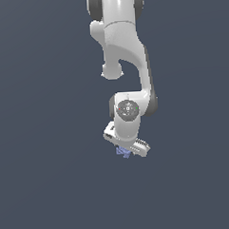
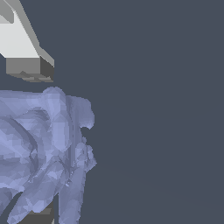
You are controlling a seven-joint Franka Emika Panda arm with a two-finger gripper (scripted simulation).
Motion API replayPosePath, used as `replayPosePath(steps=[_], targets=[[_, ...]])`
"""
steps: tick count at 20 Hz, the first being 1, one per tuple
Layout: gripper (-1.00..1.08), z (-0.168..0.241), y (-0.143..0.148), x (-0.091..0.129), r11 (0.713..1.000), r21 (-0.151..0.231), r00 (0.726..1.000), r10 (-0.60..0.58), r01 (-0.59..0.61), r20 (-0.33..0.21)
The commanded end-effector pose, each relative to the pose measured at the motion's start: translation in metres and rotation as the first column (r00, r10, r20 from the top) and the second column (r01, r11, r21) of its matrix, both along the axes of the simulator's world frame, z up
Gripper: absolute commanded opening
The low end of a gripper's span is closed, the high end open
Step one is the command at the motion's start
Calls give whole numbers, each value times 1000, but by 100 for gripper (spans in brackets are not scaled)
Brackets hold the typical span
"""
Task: Pick up the object and move it to a goal position.
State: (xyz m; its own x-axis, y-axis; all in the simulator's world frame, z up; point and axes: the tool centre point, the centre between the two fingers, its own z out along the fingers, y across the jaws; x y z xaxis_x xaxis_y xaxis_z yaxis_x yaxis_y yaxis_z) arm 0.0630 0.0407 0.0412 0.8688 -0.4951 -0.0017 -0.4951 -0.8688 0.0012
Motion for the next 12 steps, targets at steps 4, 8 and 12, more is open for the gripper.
replayPosePath(steps=[4,8,12], targets=[[-100,0,0,1,1000,0,1000,0,0,2],[-100,0,0,1,1000,0,1000,0,0,2],[-100,0,0,1,1000,0,1000,0,0,2]])
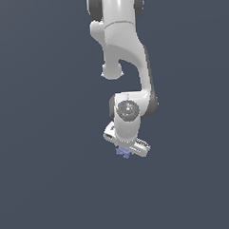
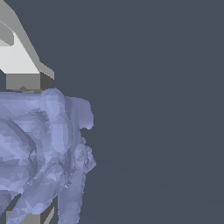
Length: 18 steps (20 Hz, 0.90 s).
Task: Pick up the object and move it to a goal position.
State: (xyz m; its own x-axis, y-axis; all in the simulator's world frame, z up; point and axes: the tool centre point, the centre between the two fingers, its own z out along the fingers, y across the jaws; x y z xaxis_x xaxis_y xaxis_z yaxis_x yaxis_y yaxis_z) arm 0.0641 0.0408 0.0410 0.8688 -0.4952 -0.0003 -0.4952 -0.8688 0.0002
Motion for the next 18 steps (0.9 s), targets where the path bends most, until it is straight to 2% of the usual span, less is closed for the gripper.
replayPosePath(steps=[1,10,18], targets=[[-100,0,0,0,1000,0,1000,0,0,0],[-100,21,4,-9,1000,0,1000,0,0,0],[-100,68,13,-30,1000,0,1000,0,0,0]])
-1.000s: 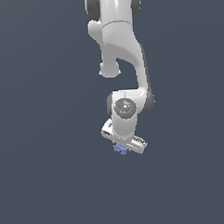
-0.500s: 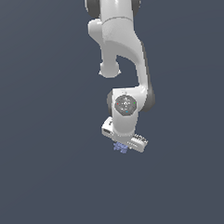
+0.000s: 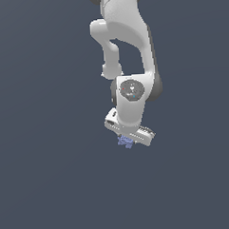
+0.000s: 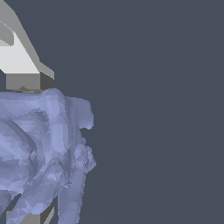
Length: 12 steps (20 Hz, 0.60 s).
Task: Pick up the object and move it to a goal position.
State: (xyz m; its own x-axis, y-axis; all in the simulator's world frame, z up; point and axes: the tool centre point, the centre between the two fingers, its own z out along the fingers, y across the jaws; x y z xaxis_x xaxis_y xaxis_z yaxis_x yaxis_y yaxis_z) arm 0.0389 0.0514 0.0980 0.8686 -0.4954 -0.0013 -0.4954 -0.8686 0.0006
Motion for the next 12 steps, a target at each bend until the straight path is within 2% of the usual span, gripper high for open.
replayPosePath(steps=[1,12], targets=[[-100,19,4,-8,1000,0,1000,0,0,1],[-100,123,23,-52,1000,0,1000,0,0,1]])
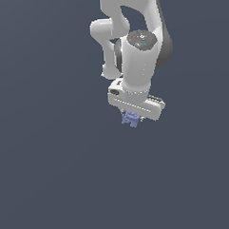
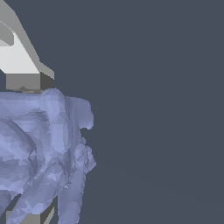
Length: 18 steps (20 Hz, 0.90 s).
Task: Pick up the object and move it to a goal position.
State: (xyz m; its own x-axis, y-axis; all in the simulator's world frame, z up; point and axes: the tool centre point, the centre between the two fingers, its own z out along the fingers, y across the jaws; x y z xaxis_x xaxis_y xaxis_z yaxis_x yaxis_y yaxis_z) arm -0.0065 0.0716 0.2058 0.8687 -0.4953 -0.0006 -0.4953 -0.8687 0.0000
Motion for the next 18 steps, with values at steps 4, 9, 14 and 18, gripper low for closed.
replayPosePath(steps=[4,9,14,18], targets=[[-100,58,10,-24,1000,-1,1000,0,0,0],[-100,115,21,-48,1000,-1,1000,0,0,1],[-100,171,31,-70,1000,-2,1000,0,0,1],[-100,212,39,-86,1000,-2,1000,0,0,1]])
